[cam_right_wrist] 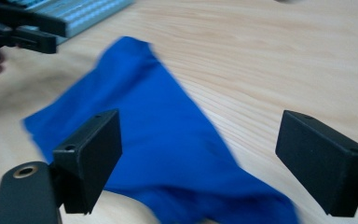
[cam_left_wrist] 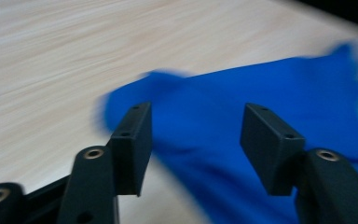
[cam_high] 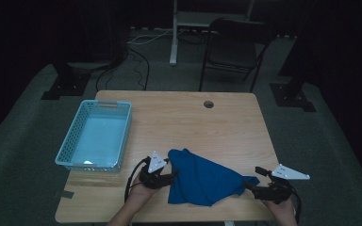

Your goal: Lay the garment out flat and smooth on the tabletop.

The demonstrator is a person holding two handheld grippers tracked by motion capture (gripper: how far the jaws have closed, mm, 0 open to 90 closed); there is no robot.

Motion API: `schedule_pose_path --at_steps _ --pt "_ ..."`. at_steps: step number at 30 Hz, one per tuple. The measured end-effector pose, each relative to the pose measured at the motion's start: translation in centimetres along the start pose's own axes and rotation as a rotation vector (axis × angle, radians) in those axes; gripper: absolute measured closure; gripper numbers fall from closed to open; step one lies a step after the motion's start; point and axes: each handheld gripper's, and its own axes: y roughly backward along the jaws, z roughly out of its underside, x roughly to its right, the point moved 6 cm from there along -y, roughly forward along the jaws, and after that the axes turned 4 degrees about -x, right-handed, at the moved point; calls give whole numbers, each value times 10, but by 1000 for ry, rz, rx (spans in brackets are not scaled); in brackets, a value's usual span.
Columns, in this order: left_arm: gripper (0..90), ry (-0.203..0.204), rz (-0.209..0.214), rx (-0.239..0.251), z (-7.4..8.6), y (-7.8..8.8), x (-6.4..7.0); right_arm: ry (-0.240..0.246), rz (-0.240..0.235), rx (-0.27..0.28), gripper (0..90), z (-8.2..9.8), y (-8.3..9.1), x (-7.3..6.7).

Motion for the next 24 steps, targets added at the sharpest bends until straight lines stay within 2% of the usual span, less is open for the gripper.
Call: schedule_pose_path --at_steps 1,4,6,8,10,11,14,15,16,17,18,20,22,23,24 --pt "407 -11 32 -7 -2 -1 8 20 -20 -7 152 -5 -2 -9" --pt "310 -54 56 -36 -2 -6 24 79 -82 -23 167 -16 -8 -35" --pt "279 -71 52 -65 2 -12 30 115 -126 -44 168 -19 -16 -51" --pt "177 -87 56 -100 7 -19 35 149 -166 -71 227 -17 -25 -67" --pt "165 -112 55 -121 13 -25 37 172 -179 -95 231 -14 -31 -76" --pt "105 -126 53 -144 16 -27 37 190 -194 -128 250 -10 -39 -82" --pt "100 -155 47 -177 24 -33 39 221 -216 -184 297 1 -53 -91" --pt "79 -155 47 -177 24 -33 39 221 -216 -184 297 1 -53 -91" --pt "79 -157 35 -215 28 -37 38 227 -217 -203 315 5 -58 -93" --pt "0 -152 53 -234 31 -39 37 238 -229 -230 344 11 -64 -96" --pt "0 -146 59 -261 35 -42 36 245 -234 -244 360 15 -68 -97" --pt "0 -153 52 -283 40 -46 34 271 -241 -276 422 21 -74 -99" --pt "0 -128 66 -291 44 -48 32 298 -220 -313 457 27 -79 -100" --pt "0 -125 70 -284 44 -49 32 312 -201 -336 471 30 -81 -99" --pt "0 -128 67 -285 44 -49 31 329 -178 -355 523 33 -84 -98"
